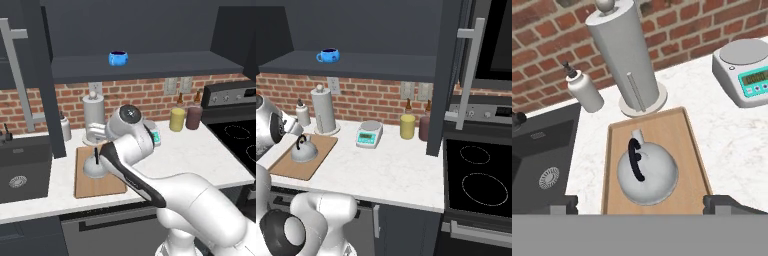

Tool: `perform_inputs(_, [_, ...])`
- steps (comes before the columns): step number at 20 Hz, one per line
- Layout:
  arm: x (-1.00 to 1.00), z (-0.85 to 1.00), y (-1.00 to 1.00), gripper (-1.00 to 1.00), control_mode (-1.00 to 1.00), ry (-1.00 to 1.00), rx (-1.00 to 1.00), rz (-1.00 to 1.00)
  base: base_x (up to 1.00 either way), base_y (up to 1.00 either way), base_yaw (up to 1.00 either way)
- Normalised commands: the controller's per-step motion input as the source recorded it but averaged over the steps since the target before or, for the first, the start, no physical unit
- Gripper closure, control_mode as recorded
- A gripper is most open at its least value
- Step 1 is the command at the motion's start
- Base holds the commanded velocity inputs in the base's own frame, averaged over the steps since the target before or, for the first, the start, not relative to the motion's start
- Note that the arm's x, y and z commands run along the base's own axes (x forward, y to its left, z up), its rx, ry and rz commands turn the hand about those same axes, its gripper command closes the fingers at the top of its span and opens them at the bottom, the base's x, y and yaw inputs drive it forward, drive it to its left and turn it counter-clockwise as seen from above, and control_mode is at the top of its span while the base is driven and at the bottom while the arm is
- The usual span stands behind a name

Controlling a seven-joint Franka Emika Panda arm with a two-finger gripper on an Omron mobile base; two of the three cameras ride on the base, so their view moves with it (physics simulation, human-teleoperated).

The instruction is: Pick the kettle from the counter and place it on the tray. Then pick the mug from the cabinet and place it on the tray. Then close the cabinet doors.

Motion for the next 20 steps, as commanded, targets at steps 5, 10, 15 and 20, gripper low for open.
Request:
perform_inputs(5, [-0.20,0.88,-0.12,-1.00,-1.00,0.10,-0.01,0.00,0.00,0.00,0.00])
perform_inputs(10, [-0.22,0.87,-0.33,-1.00,-1.00,0.03,-0.03,0.00,0.00,0.00,0.00])
perform_inputs(15, [-0.03,0.50,-0.26,-1.00,-1.00,0.00,-0.08,0.00,0.00,0.00,0.00])
perform_inputs(20, [0.01,0.22,-0.11,-1.00,-1.00,-0.04,-0.10,0.00,0.00,0.00,0.00])
